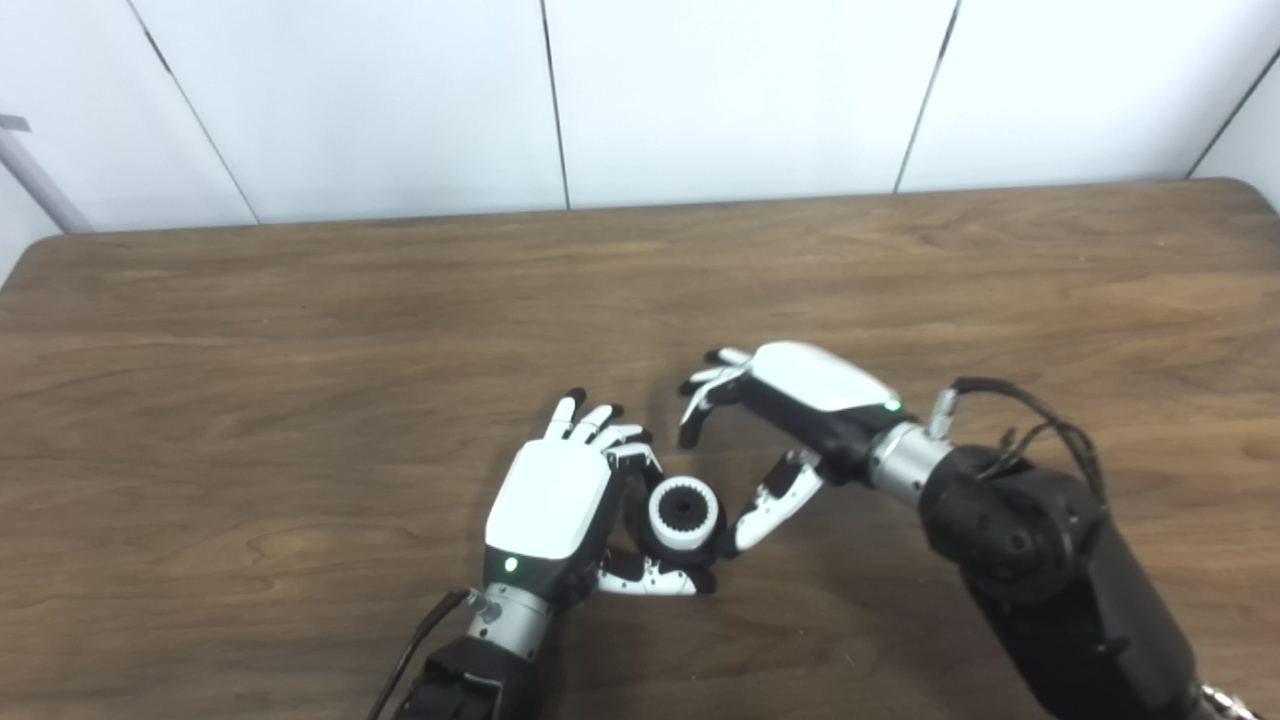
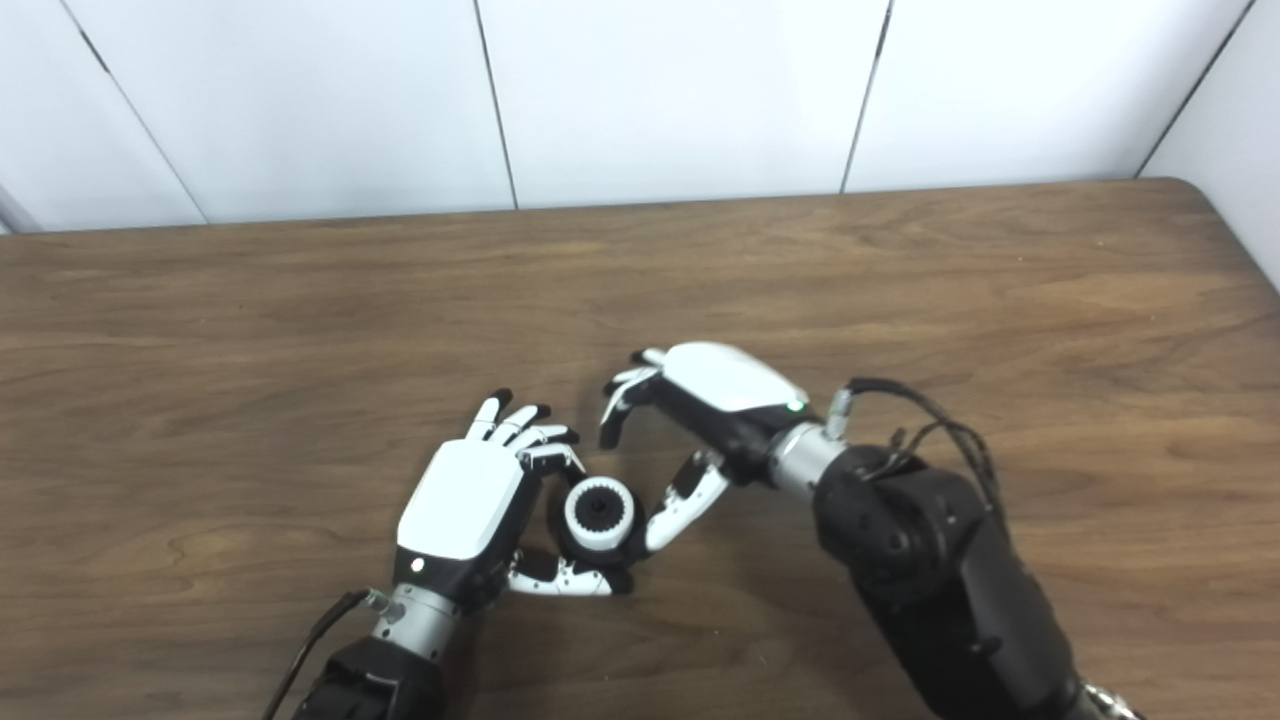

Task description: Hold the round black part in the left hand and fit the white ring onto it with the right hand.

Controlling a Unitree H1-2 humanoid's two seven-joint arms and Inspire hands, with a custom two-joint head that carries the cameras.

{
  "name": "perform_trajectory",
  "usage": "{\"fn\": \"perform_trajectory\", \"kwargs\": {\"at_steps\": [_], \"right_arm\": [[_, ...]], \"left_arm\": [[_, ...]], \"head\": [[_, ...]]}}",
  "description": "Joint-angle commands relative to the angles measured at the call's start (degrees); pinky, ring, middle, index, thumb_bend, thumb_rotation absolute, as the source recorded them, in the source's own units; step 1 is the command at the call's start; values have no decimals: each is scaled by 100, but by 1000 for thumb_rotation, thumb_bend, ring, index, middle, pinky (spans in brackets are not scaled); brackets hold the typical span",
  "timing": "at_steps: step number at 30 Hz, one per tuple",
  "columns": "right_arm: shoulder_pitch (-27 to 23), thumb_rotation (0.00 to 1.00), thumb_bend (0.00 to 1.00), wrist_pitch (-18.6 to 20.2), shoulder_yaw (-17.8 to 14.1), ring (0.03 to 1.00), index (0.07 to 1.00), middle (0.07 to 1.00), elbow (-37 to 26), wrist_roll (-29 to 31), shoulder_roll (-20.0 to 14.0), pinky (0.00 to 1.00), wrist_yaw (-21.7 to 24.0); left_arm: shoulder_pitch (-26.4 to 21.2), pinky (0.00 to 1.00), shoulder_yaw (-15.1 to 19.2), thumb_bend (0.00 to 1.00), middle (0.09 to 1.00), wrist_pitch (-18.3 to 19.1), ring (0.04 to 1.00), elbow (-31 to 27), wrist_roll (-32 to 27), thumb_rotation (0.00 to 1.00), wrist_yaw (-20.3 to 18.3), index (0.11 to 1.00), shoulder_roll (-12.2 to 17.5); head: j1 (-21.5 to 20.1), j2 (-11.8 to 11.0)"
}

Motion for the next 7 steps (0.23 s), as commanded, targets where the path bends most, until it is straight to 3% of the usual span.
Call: {"fn": "perform_trajectory", "kwargs": {"at_steps": [1,7], "right_arm": [[-172,220,1000,29,-131,971,630,862,-272,-13,-36,927,-29],[-96,219,1000,63,-324,955,675,865,-347,-33,-148,920,-102]], "left_arm": [[-47,1000,69,525,780,-14,893,-72,-9,56,-52,484,65],[-35,1000,129,524,774,27,887,-125,-44,56,-160,485,94]], "head": [[12,3],[23,-32]]}}
